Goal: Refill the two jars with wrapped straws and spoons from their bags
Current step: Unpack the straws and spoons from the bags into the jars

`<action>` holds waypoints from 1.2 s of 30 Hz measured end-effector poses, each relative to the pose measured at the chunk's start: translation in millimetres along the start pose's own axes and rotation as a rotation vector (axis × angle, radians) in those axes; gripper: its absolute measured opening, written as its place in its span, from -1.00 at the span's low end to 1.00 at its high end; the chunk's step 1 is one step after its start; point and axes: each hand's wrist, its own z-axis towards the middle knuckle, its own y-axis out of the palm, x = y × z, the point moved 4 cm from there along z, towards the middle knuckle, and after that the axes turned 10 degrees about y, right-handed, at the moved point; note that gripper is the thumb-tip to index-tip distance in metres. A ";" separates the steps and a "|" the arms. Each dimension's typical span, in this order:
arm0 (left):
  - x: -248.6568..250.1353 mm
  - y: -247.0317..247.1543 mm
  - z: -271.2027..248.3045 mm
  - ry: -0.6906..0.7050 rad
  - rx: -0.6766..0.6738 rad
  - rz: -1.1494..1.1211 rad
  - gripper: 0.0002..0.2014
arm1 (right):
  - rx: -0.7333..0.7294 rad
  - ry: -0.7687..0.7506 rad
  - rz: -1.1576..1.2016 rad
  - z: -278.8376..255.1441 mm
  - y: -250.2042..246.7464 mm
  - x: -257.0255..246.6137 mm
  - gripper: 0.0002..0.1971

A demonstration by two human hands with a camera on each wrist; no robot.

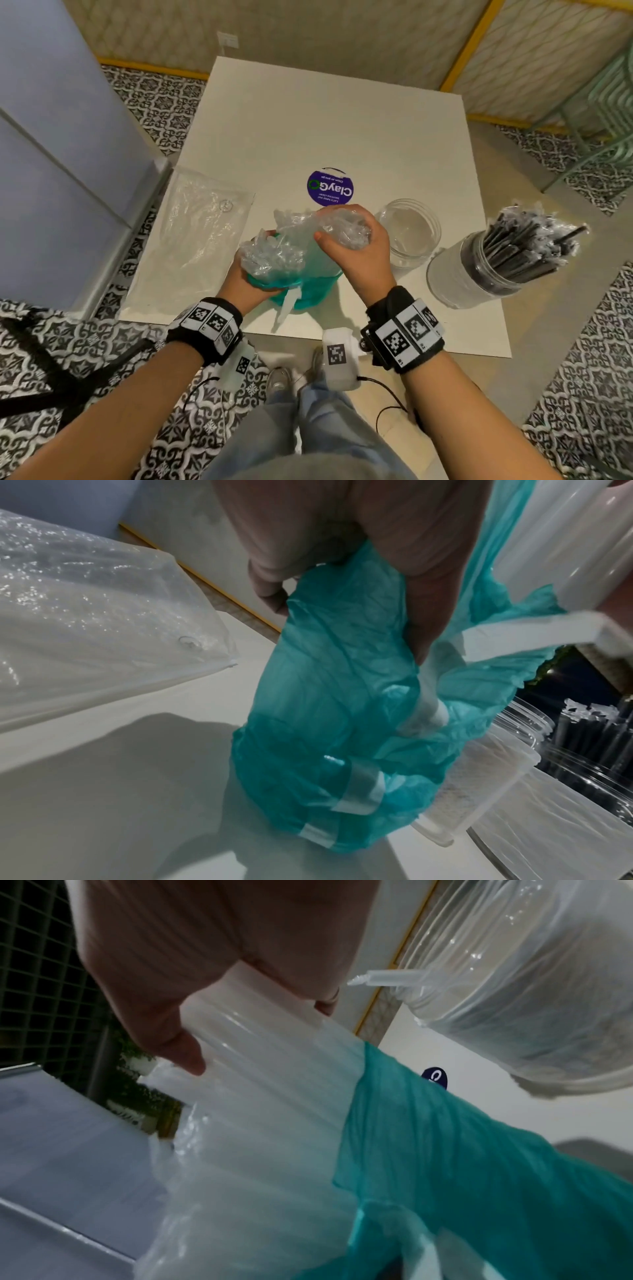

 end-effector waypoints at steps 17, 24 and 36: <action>-19.8 -4.0 8.3 -0.107 0.069 0.119 -0.40 | 0.308 -0.193 0.435 4.6 -109.3 -135.3 -0.47; -18.8 -2.3 7.3 -0.133 0.096 0.098 -0.33 | 0.528 -0.269 0.299 7.6 -156.4 -139.8 -0.71; -11.7 2.0 3.4 -0.124 0.080 0.102 -0.42 | 0.384 0.288 -0.396 53.5 -114.5 35.3 -0.40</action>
